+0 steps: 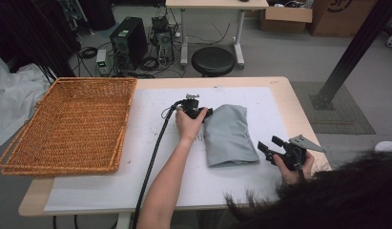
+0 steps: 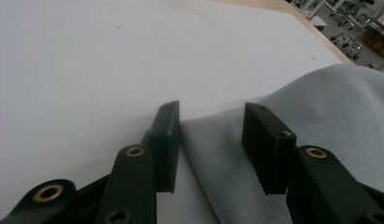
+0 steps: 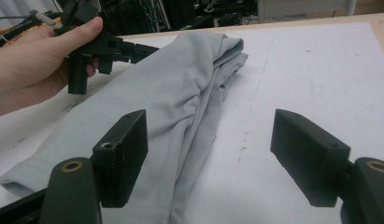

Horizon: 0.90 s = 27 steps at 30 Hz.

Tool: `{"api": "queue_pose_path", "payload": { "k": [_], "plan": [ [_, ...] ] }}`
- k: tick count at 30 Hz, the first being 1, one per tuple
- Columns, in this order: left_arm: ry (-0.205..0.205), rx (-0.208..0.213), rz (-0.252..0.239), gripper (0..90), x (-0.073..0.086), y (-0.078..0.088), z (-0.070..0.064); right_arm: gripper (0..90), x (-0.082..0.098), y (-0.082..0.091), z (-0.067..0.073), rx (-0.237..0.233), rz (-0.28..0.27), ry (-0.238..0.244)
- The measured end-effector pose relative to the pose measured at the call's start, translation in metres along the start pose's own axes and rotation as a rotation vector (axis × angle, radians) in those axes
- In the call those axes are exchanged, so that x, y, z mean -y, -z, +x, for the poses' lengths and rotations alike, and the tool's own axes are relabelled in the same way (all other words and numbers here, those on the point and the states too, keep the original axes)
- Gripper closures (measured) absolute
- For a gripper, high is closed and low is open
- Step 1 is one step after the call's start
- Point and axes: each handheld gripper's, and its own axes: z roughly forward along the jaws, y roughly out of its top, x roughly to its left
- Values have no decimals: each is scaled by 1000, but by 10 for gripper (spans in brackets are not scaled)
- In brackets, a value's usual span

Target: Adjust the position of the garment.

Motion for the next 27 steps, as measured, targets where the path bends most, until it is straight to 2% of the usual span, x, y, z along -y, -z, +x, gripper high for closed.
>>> {"api": "queue_pose_path", "payload": {
  "k": [3,8,10,14,17,18,20,22,24,25,27],
  "plan": [
    [-16,-14,2,601,0,0,0,282,5,1,-1,3,1,-15],
    [-83,-45,-7,773,2,0,0,309,8,0,1,-21,31,-26],
    [-106,-53,-10,828,2,1,-2,328,10,0,2,-31,59,-46],
    [-99,-40,-12,862,0,4,-4,348,15,-4,5,-72,117,-88],
    [-108,-27,-16,864,-1,6,-3,389,21,-10,9,-78,173,-107],
    [-110,-26,-16,865,-1,6,-3,423,23,-13,9,-82,194,-113],
    [-113,-26,-15,865,-1,8,-4,498,24,-15,11,-72,203,-105],
    [-114,-22,-19,865,-2,10,-4,649,22,-16,13,-103,224,-92],
    [-115,-19,-23,865,-3,12,-4,755,23,-17,16,-87,229,-48],
    [-122,-19,-24,865,-3,12,-4,803,23,-17,16,-85,228,-41],
    [-122,-20,-21,865,-4,14,-4,847,22,-17,16,-85,220,-33]
  ]
}}
